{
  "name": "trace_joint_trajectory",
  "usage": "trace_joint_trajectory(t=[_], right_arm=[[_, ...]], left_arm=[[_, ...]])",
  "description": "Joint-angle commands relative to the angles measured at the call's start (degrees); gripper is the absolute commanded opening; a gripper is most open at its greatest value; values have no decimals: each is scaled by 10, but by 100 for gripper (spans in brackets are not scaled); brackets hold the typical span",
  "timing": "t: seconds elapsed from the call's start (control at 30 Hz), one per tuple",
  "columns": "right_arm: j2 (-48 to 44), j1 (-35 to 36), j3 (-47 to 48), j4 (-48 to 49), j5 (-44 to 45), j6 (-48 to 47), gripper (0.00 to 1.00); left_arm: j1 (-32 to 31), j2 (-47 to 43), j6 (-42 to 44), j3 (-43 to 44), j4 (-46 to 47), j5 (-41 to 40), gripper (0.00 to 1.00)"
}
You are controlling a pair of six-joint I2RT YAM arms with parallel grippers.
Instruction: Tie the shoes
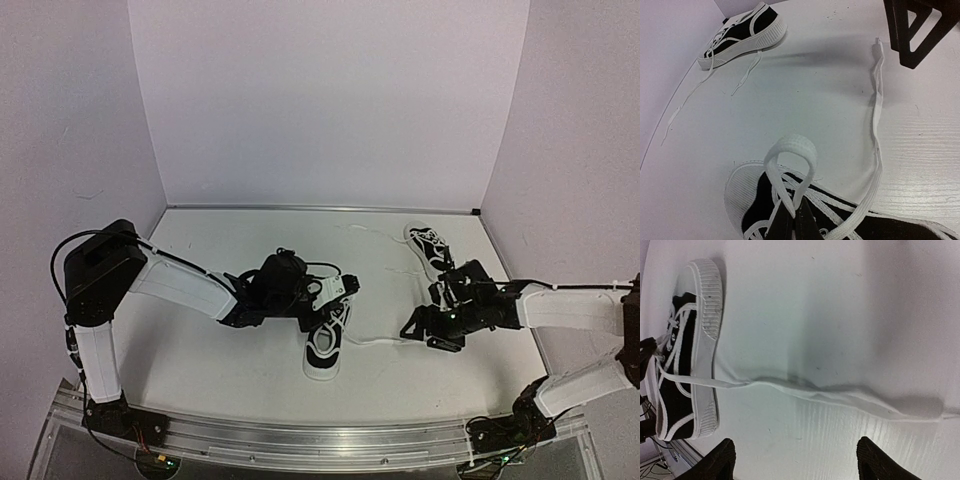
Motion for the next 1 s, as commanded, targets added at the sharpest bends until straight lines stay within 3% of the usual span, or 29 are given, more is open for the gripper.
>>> trace_joint_trajectory(t=[0.0,0.57,0.83,0.9,0.97], right_arm=[[-22,4,-16,-3,33,36,78],[219,4,127,45,78,-55,70],[297,4,192,10,165,-106,52],[309,4,197,9,170,-112,45],[326,4,203,10,161,-119,32]], left_arm=[[1,-8,2,-3,40,19,0],[1,-9,-4,-12,68,34,0],[1,-5,11,-13,69,32,0],[1,-5,16,-15,74,33,0],[1,-4,23,-20,81,37,0]])
